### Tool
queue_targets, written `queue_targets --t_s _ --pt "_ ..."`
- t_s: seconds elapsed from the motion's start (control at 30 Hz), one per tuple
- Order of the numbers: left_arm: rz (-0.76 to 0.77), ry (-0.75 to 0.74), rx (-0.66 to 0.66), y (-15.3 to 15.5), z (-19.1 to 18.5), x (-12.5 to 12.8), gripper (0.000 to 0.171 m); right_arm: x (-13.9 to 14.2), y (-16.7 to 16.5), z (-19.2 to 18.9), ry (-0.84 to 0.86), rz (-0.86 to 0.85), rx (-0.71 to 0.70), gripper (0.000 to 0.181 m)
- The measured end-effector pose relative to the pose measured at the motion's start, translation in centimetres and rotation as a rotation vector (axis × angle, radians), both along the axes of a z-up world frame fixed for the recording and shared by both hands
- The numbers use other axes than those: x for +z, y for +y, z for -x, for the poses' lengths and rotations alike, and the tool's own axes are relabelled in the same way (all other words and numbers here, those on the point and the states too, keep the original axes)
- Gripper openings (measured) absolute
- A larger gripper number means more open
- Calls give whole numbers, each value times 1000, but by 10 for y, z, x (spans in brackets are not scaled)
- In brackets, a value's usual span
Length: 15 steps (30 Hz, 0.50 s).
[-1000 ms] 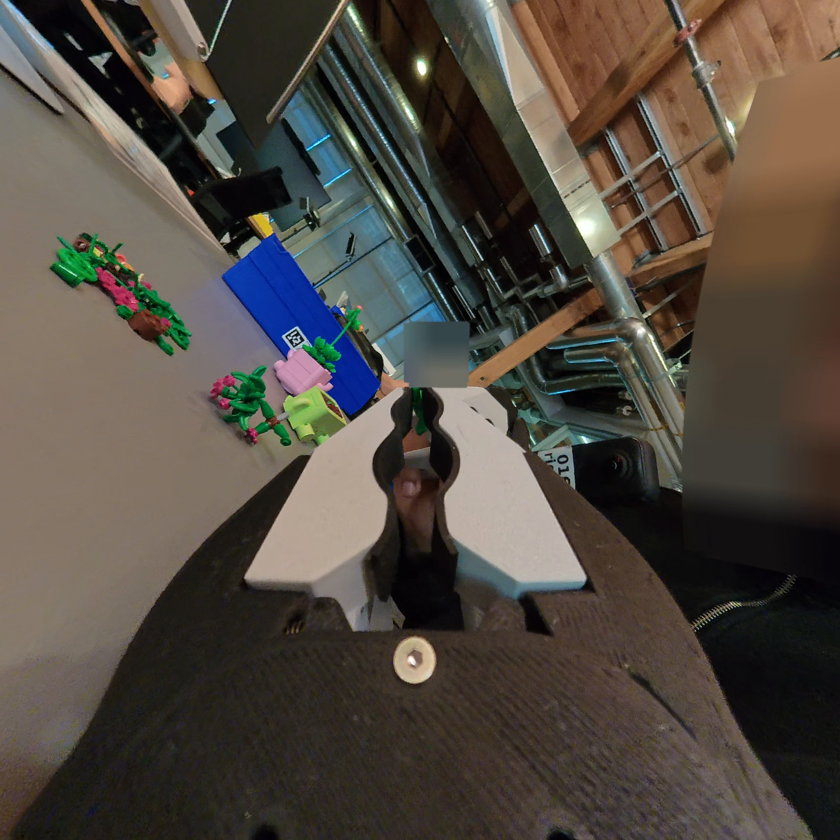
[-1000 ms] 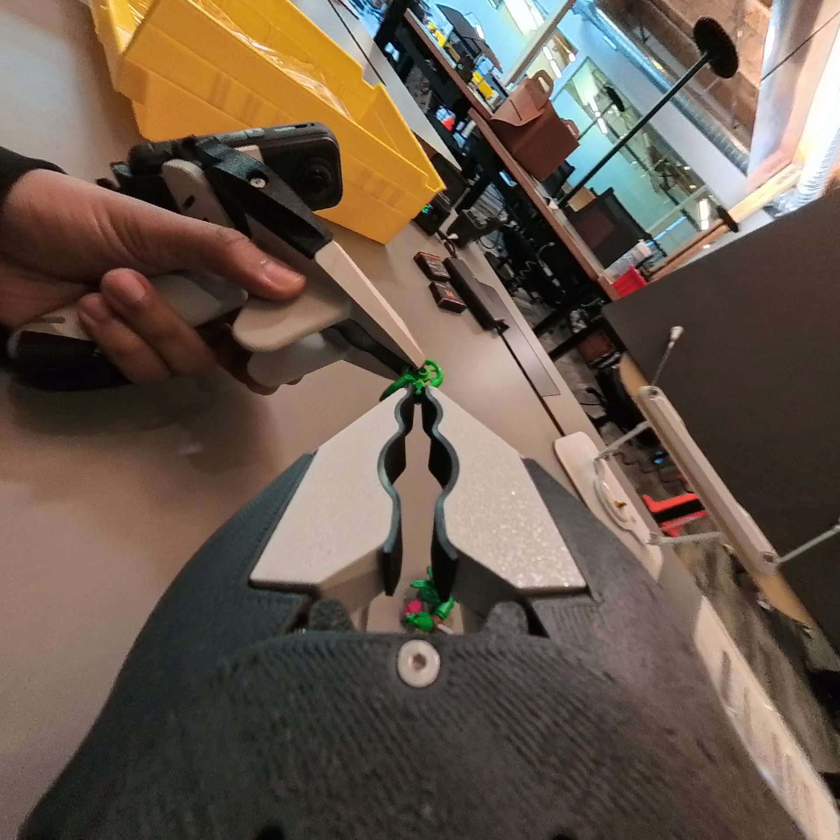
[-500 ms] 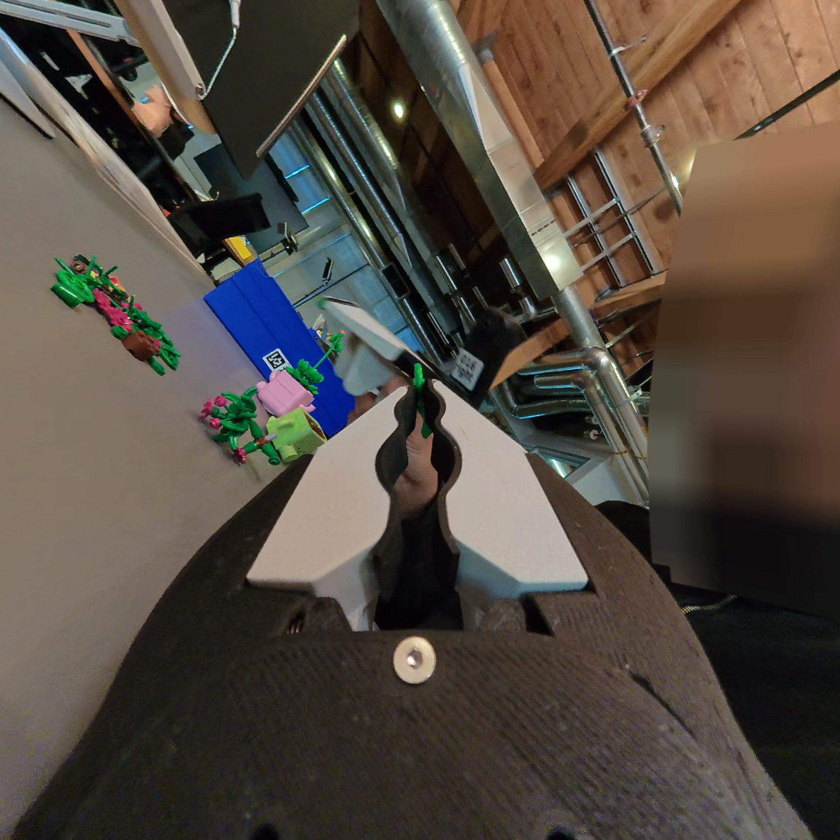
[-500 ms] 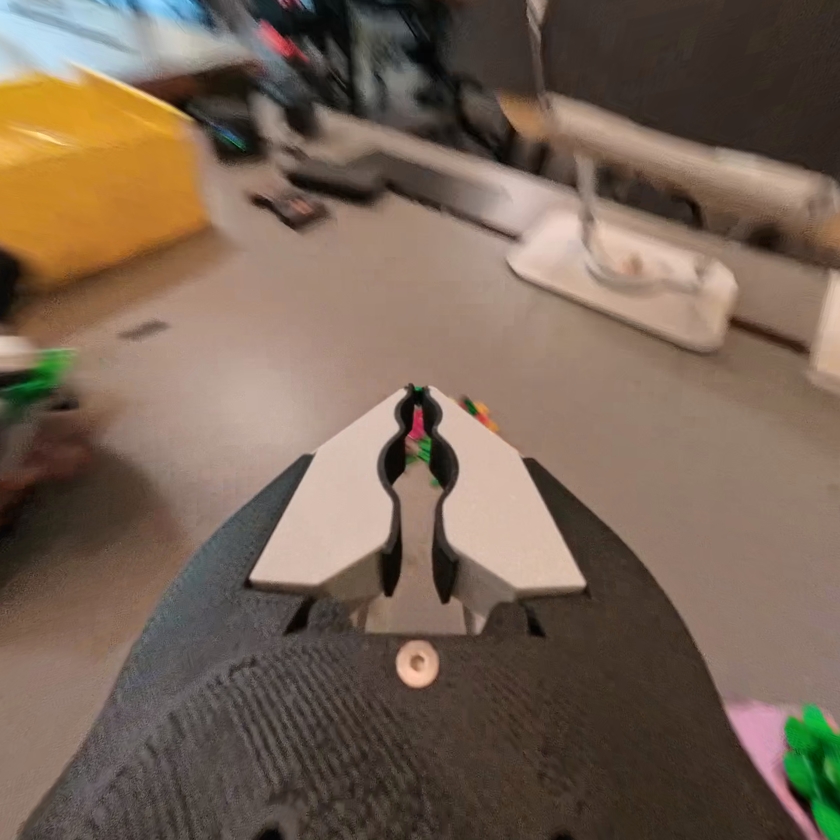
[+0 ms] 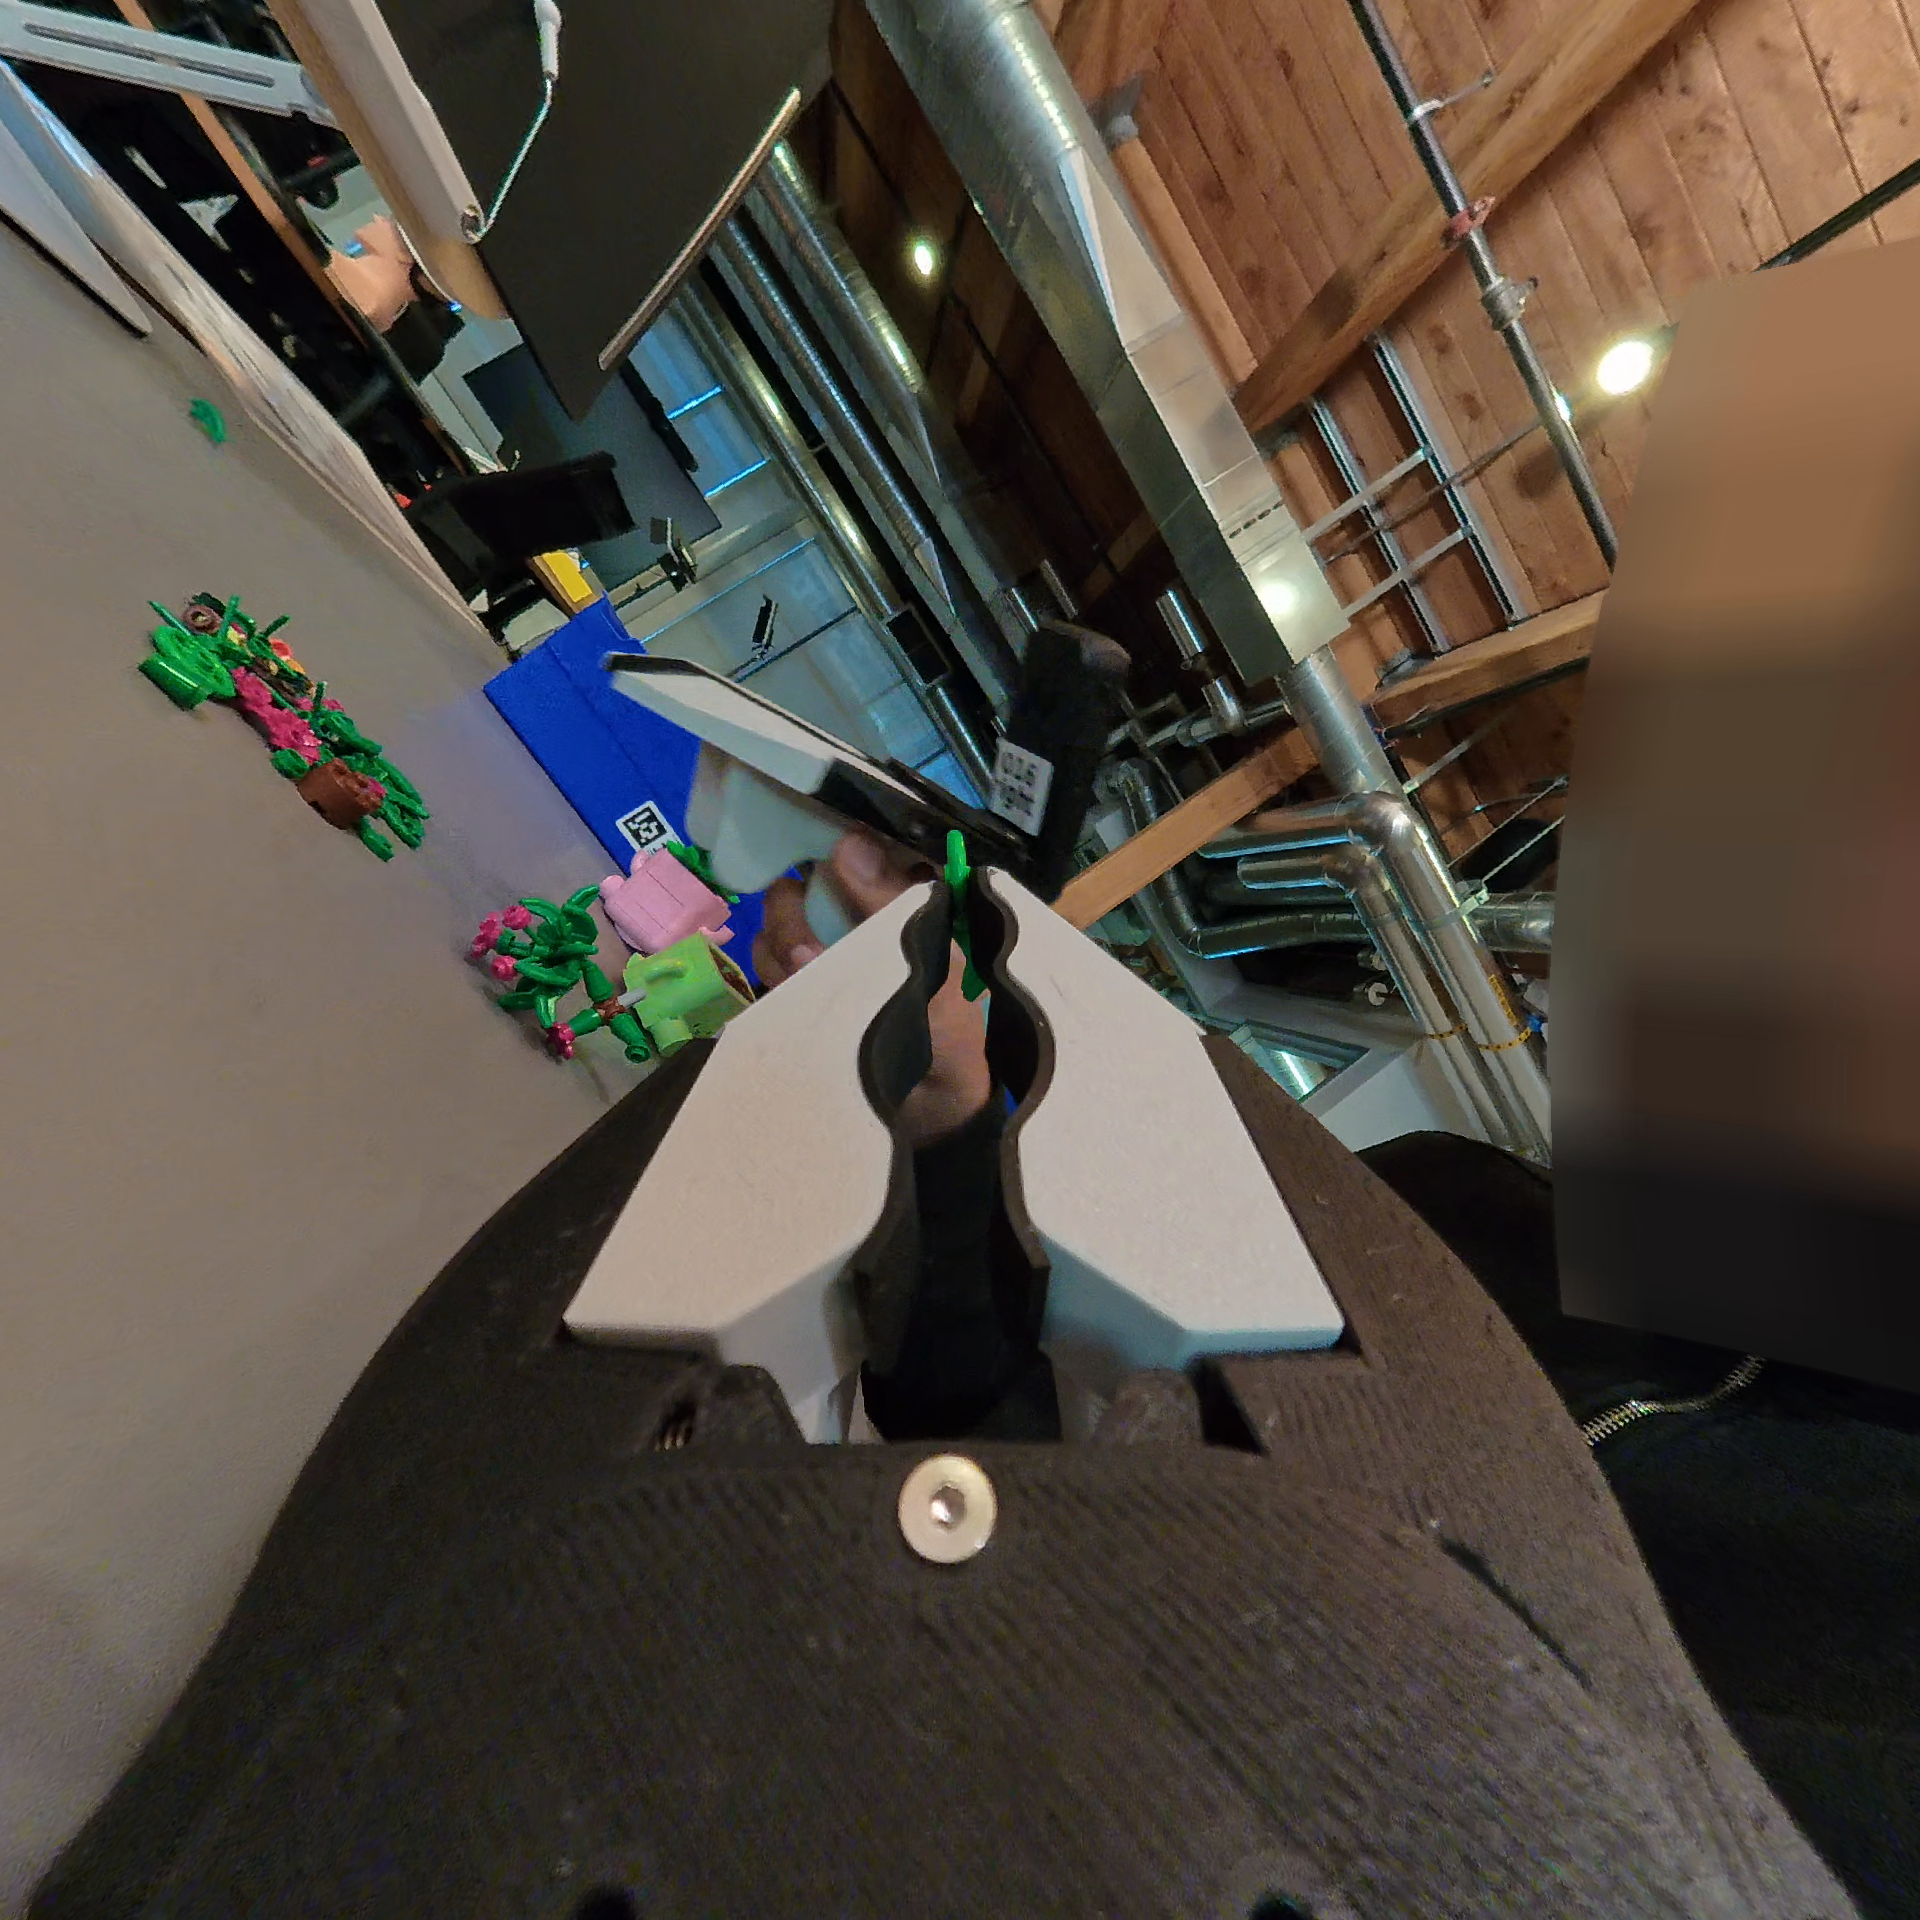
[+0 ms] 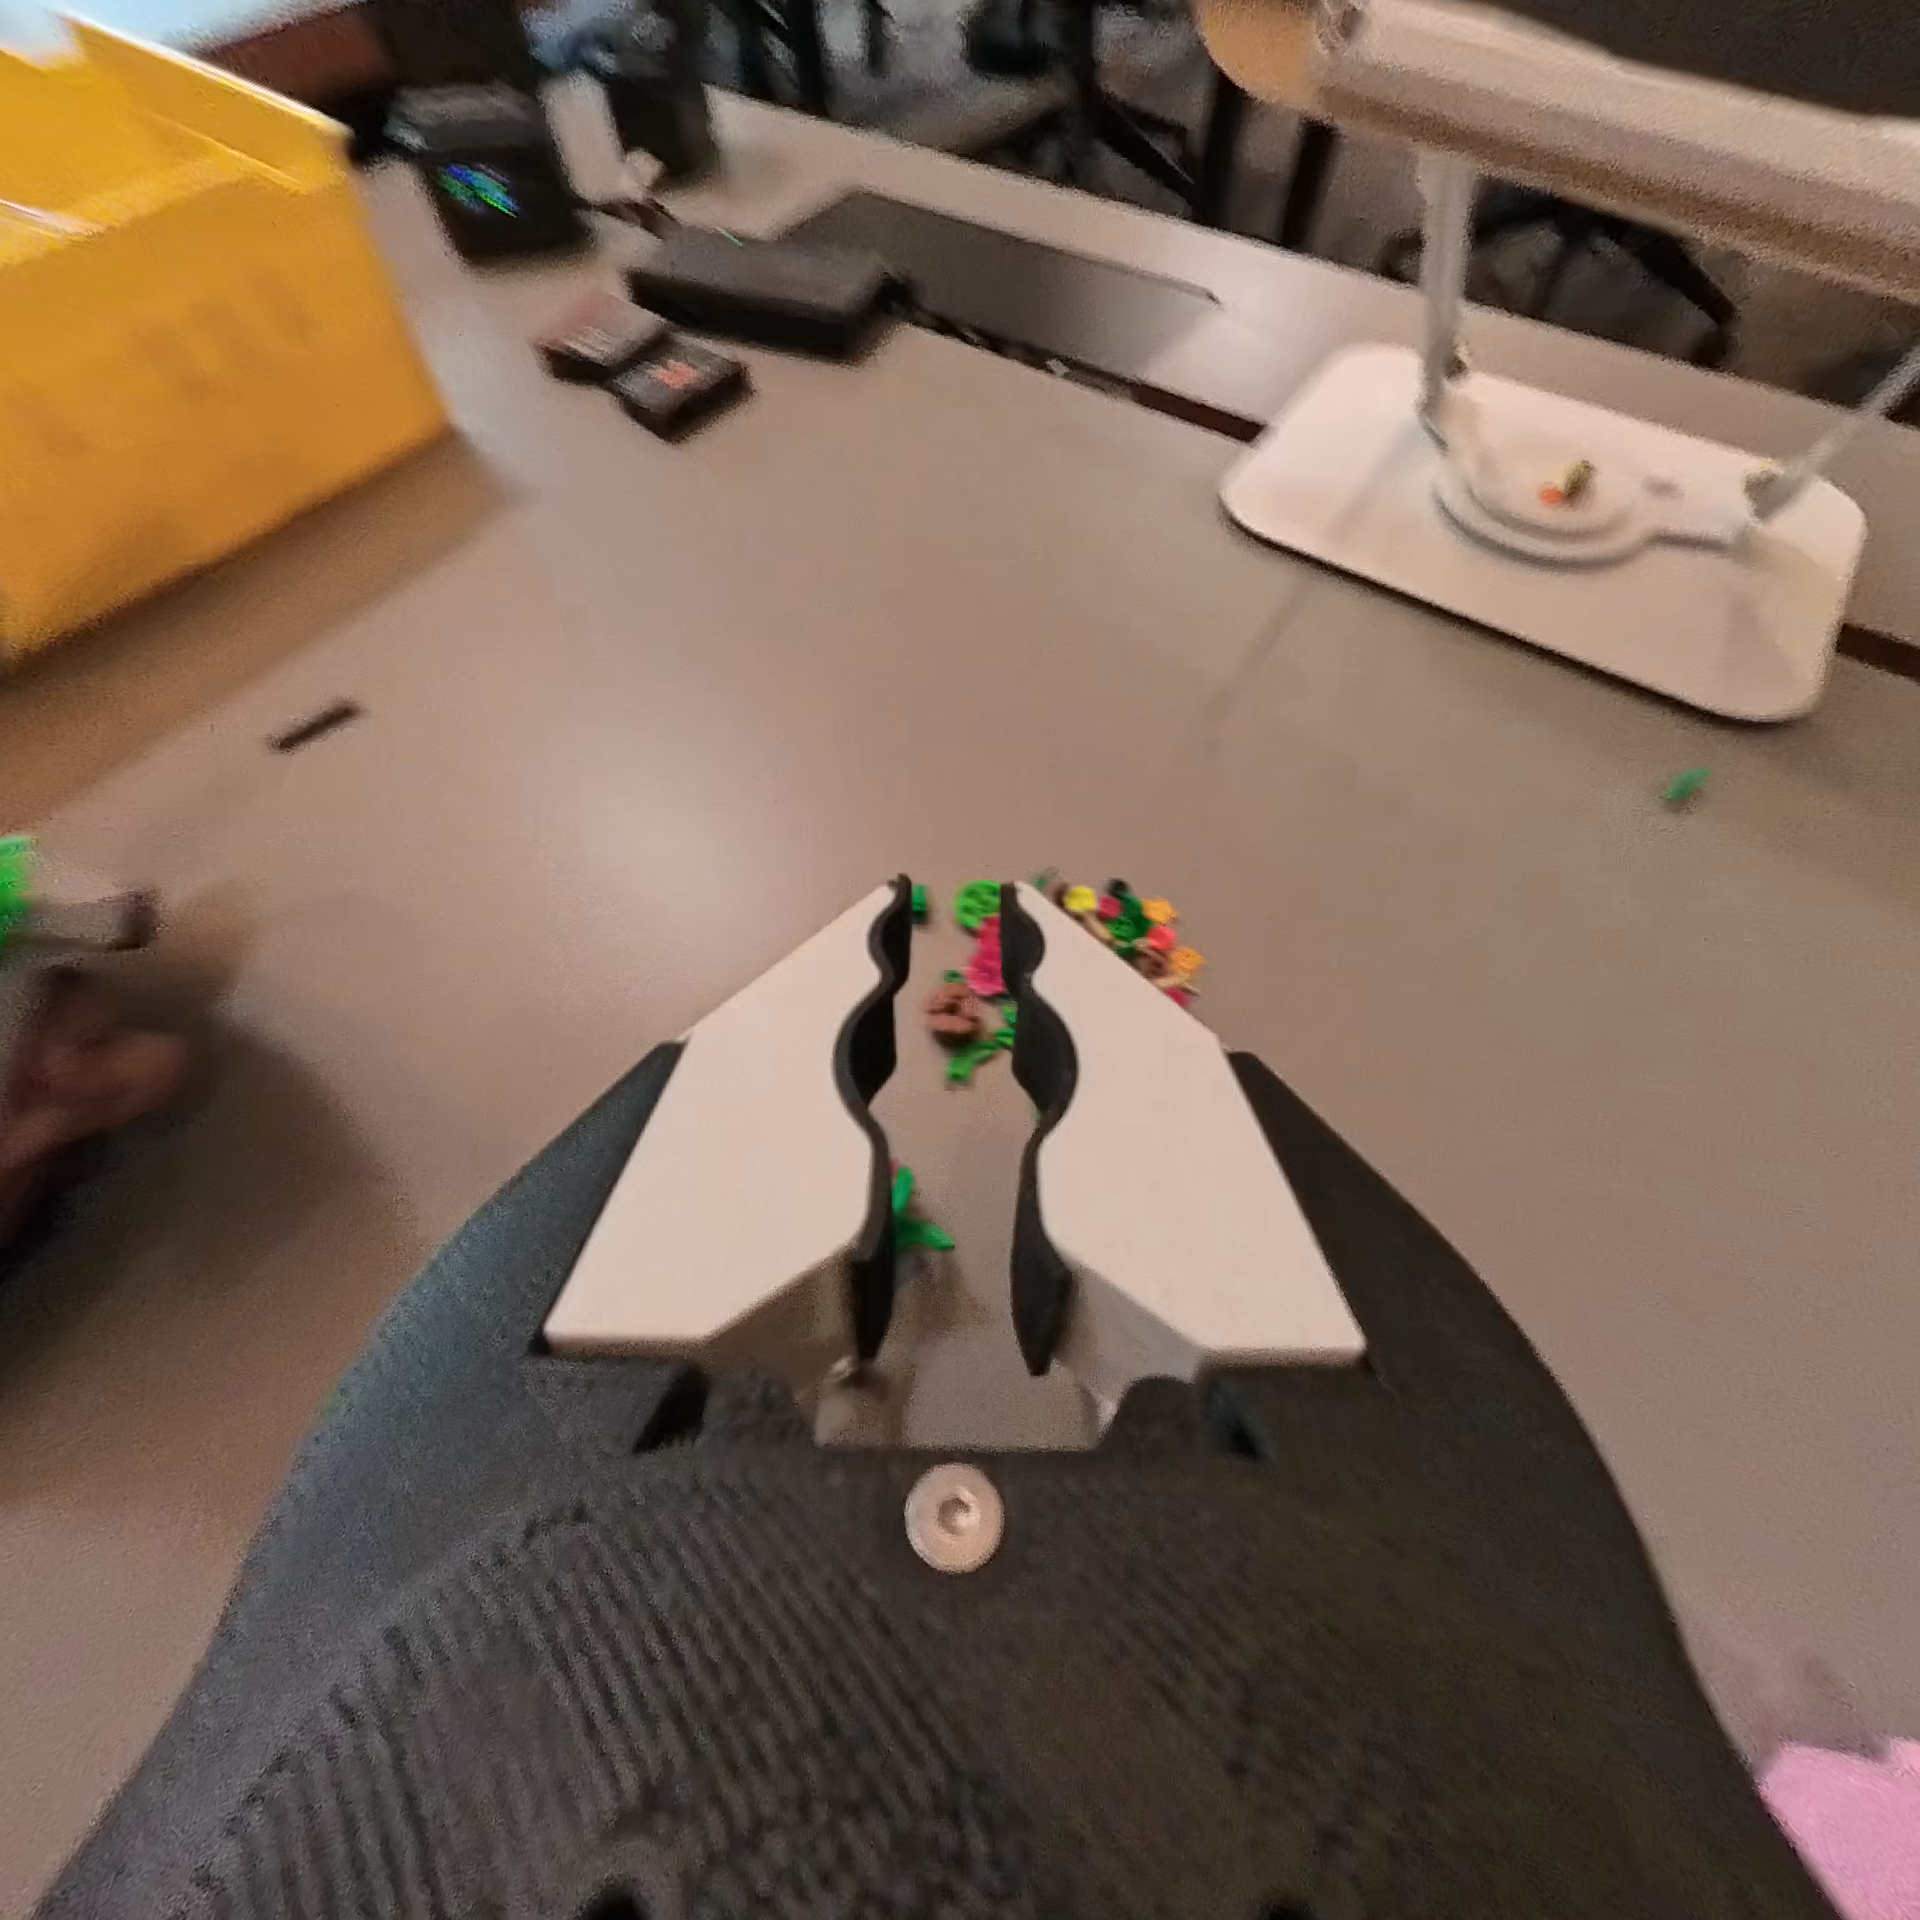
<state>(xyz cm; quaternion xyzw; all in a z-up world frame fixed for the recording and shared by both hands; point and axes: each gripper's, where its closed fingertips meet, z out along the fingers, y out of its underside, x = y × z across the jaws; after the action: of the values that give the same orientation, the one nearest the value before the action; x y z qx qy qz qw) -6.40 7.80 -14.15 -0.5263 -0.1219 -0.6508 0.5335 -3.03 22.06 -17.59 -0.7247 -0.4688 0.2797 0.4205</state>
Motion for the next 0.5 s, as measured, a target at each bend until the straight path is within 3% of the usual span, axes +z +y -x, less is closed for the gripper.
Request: queue_targets --t_s 0.1,0.23,0.37,0.5 --pt "1 1 5 0 0 0 0 18 -36 -2 91 -6 123 17" --pt "7 17 19 2 0 -1 0 25 -51 -12 118 -27 142 20" --pt "14 28 28 4 -1 -2 0 34 -39 -18 128 -12 112 26" --pt "16 35 46 5 0 -3 0 80 9 -27 150 -45 7 32"
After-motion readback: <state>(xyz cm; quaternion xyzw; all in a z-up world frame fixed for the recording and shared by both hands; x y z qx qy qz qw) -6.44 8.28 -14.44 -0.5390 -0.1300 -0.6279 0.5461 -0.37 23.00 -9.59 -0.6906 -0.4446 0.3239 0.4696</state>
